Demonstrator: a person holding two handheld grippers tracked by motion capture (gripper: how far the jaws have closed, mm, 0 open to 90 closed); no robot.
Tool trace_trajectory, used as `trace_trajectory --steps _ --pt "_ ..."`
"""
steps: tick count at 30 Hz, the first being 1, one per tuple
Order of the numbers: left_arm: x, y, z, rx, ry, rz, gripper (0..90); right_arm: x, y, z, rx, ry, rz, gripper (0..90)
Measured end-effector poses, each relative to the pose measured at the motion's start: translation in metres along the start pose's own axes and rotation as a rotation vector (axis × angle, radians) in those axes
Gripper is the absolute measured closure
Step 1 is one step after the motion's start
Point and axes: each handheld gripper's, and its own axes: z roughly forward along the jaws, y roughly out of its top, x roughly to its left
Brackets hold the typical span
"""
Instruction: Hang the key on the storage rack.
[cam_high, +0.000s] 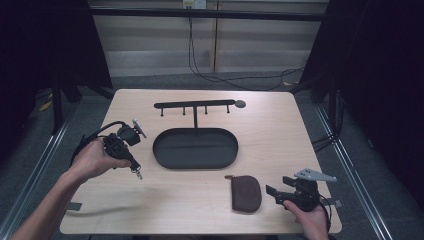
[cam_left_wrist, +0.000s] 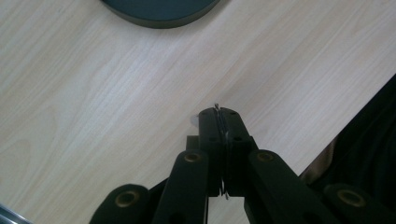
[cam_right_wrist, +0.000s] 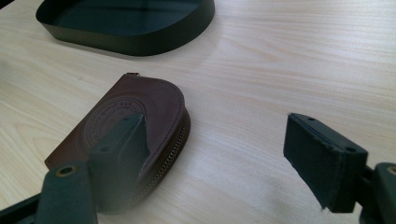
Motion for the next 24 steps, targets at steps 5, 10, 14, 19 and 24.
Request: trace_trajectory --steps 5,10,14,19,24 --pt "0.001 0.003 -0.008 -0.017 -0.005 0.007 89.0 0.001 0.000 0.001 0.004 0.001 -0.011 21.9" --pt "0.004 0.007 -0.019 -0.031 -0.003 0.011 89.2 0.000 0.000 0.001 0.003 0.004 -0.008 21.9" --pt "0.003 0.011 -0.028 -0.044 0.008 0.012 89.2 0.001 0.000 0.002 0.009 0.006 -0.011 21.9" --pt "0.002 0.016 -0.035 -0.047 0.004 0.032 89.2 0.001 0.000 0.001 0.008 0.007 -0.007 21.9" --pt "0.003 0.021 -0.039 -0.044 0.019 0.009 89.2 0.000 -0.001 0.002 0.017 0.001 -0.004 21.9"
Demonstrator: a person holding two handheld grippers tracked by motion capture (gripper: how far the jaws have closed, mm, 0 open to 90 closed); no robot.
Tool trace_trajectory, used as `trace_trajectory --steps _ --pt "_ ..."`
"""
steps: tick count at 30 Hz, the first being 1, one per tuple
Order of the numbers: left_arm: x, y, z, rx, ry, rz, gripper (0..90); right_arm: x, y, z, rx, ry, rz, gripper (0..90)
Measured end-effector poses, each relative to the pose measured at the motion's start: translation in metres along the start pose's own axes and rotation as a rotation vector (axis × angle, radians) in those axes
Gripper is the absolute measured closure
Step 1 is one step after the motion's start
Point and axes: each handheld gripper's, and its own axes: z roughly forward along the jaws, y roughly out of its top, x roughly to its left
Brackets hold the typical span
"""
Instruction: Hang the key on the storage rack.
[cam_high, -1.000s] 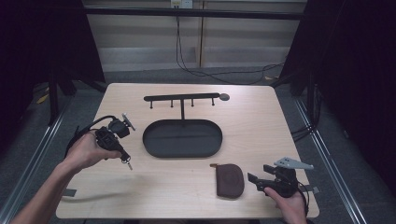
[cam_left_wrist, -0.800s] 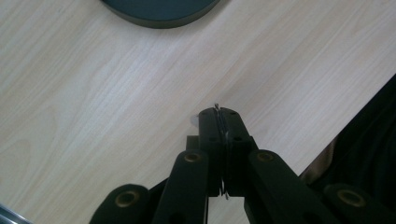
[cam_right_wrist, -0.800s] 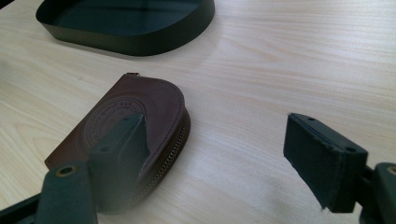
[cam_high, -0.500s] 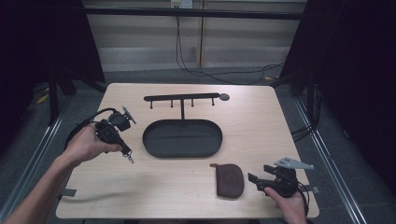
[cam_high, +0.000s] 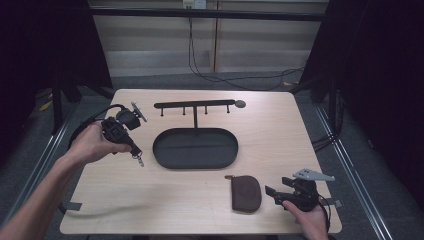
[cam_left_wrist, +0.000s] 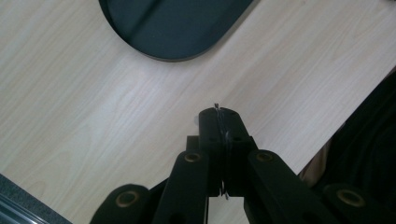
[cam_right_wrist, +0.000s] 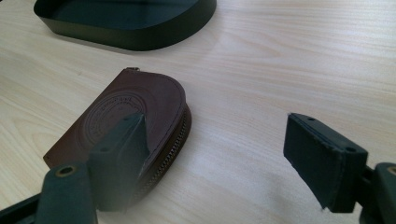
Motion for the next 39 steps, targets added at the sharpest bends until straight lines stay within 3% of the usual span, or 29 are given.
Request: trace_trajectory --steps 14,33,35,39 --pt "-0.005 0.019 -0.019 0.012 0.015 0.053 89.2 0.000 0.000 0.000 0.001 0.001 -0.001 21.5" --pt "-0.010 0.051 -0.021 0.039 0.029 0.086 89.2 0.000 -0.001 -0.001 -0.004 0.012 0.002 21.1" --pt "-0.010 0.055 -0.023 0.056 0.028 0.118 89.2 0.000 -0.001 -0.001 -0.005 0.013 0.003 21.1" --pt "-0.012 0.063 -0.028 0.016 0.058 0.128 89.3 0.000 -0.001 -0.001 -0.003 0.016 0.004 21.1"
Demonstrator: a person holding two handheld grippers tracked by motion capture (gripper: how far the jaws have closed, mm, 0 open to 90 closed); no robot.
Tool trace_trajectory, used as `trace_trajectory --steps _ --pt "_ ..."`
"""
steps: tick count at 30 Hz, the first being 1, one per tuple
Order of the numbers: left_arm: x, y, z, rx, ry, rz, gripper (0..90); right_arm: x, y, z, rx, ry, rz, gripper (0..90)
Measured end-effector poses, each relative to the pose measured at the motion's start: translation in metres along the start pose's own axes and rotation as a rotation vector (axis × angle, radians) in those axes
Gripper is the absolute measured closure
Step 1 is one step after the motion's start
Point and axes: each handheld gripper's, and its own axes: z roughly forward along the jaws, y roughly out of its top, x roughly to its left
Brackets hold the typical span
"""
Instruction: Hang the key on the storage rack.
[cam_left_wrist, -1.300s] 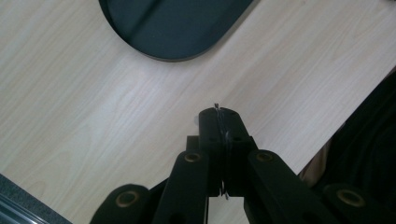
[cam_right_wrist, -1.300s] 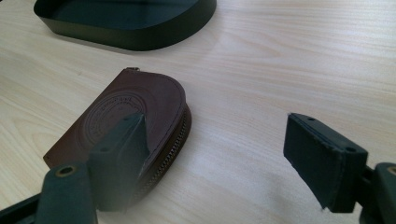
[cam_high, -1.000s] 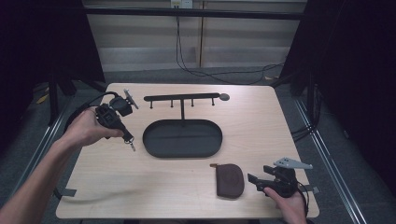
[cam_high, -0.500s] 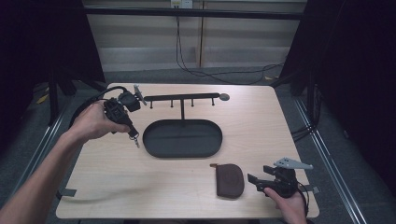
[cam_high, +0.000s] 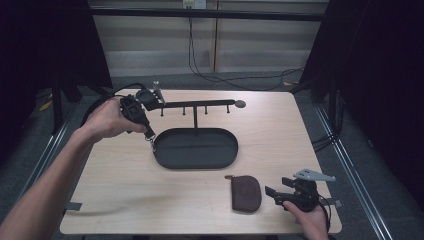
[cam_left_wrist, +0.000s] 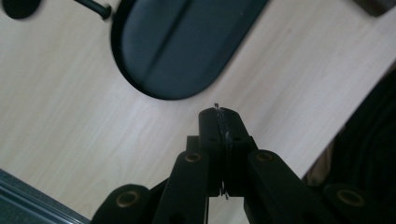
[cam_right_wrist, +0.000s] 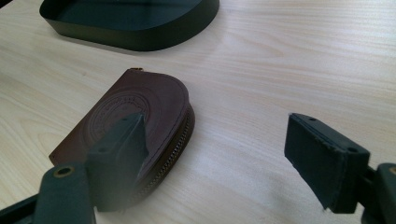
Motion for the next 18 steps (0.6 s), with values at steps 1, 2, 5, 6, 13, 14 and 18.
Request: trace_trajectory --steps 1,2,5,6,13,14,18 --pt "0.001 0.002 -0.002 -0.009 0.005 0.012 89.3 0.000 0.000 0.000 0.002 -0.001 0.001 21.1" --pt "0.001 0.004 -0.003 -0.010 0.009 0.011 89.3 0.000 0.000 0.001 0.005 -0.003 0.004 21.1" --pt "0.003 0.011 -0.008 -0.022 0.010 0.022 89.3 -0.001 0.000 0.001 0.007 -0.002 0.011 21.1" --pt "0.004 0.013 -0.008 -0.029 0.015 0.029 89.3 0.000 0.000 0.001 0.005 0.001 0.010 21.1" --pt "0.016 0.026 -0.004 -0.036 -0.004 -0.001 89.3 -0.001 0.000 0.001 0.008 0.004 0.012 21.1" --pt "0.018 0.027 -0.003 -0.030 0.000 -0.009 89.3 -0.001 0.000 0.001 0.008 0.005 0.010 21.1" --pt "0.028 0.030 0.001 -0.017 -0.004 -0.028 89.3 -0.001 0.000 0.001 0.005 0.008 0.010 21.1"
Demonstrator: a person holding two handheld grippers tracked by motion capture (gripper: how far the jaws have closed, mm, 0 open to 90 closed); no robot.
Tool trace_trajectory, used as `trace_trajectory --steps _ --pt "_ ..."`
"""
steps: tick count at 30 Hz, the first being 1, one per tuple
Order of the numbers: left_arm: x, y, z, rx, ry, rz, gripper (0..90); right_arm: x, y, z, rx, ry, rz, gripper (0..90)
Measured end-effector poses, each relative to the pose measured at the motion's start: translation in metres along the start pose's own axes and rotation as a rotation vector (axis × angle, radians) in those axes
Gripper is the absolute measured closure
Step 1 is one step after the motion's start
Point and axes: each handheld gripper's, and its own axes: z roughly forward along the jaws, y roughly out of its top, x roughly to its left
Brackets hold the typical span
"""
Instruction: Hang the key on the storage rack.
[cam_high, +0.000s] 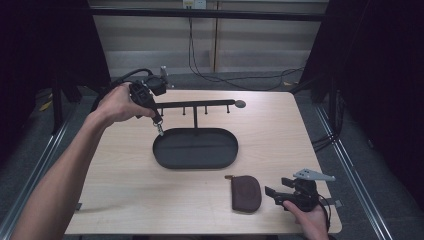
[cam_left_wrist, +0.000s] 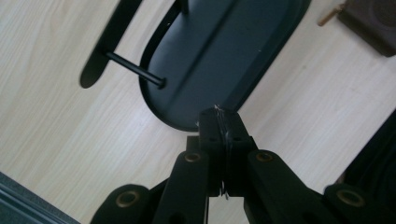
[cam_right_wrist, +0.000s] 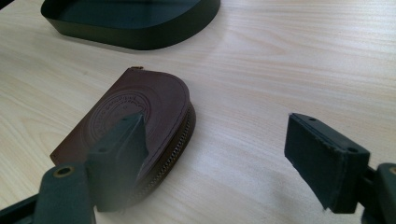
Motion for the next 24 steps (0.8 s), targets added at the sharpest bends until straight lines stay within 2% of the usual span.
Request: trace_trajectory --steps 4,16,24 --pt "0.008 0.002 0.002 -0.019 -0.005 -0.012 89.3 0.000 0.000 0.000 0.005 -0.001 0.003 21.0" --pt "0.022 0.010 0.011 0.004 -0.030 -0.037 89.2 -0.001 0.000 0.001 0.008 -0.001 0.010 20.9" --pt "0.028 0.016 0.015 0.022 -0.021 -0.044 89.2 -0.002 0.000 0.001 0.012 0.001 0.010 20.9"
